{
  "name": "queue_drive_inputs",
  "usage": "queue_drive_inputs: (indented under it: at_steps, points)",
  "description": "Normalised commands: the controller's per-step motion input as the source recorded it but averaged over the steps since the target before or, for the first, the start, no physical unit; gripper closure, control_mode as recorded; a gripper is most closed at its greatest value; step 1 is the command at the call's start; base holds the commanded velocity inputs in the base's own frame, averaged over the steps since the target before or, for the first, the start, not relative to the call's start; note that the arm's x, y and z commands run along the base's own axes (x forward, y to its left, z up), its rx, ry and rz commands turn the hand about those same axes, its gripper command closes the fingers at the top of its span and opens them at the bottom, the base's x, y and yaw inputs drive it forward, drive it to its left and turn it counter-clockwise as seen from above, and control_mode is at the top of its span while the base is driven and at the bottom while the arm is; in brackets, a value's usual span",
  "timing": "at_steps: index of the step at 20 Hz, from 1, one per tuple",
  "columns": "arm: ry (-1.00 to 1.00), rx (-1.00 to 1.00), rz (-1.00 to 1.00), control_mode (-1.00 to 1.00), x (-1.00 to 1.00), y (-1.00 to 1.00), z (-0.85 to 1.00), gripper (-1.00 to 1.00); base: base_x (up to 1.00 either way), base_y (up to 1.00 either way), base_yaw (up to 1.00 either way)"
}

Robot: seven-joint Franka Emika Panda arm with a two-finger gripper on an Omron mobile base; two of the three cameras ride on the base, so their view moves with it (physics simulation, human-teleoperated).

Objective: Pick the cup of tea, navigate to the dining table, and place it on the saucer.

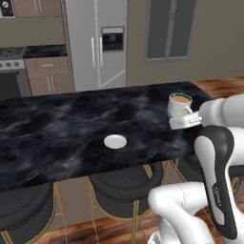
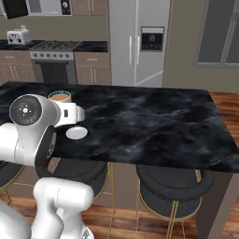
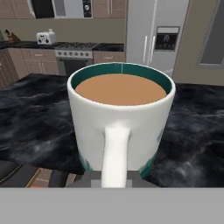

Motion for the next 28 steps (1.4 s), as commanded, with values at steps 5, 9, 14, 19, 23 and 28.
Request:
queue_drive_inputs:
  at_steps: [5,9,14,19,23,28]
  points:
    - [0.00,0.00,0.00,1.00,0.00,0.00,0.00,1.00,1.00,0.04,0.00]
    - [0.00,0.00,0.00,1.00,0.00,0.00,0.00,1.00,0.15,0.00,0.00]
    - [0.00,0.00,0.00,1.00,0.00,0.00,0.00,1.00,0.00,0.00,0.00]
    - [0.00,0.00,0.00,1.00,0.00,0.00,0.00,1.00,0.00,0.00,0.00]
    - [0.00,0.00,0.00,-1.00,0.00,0.00,0.00,1.00,0.00,0.00,0.00]
    - [0.09,0.00,0.18,-1.00,0.65,0.01,0.11,1.00,0.00,0.00,0.00]
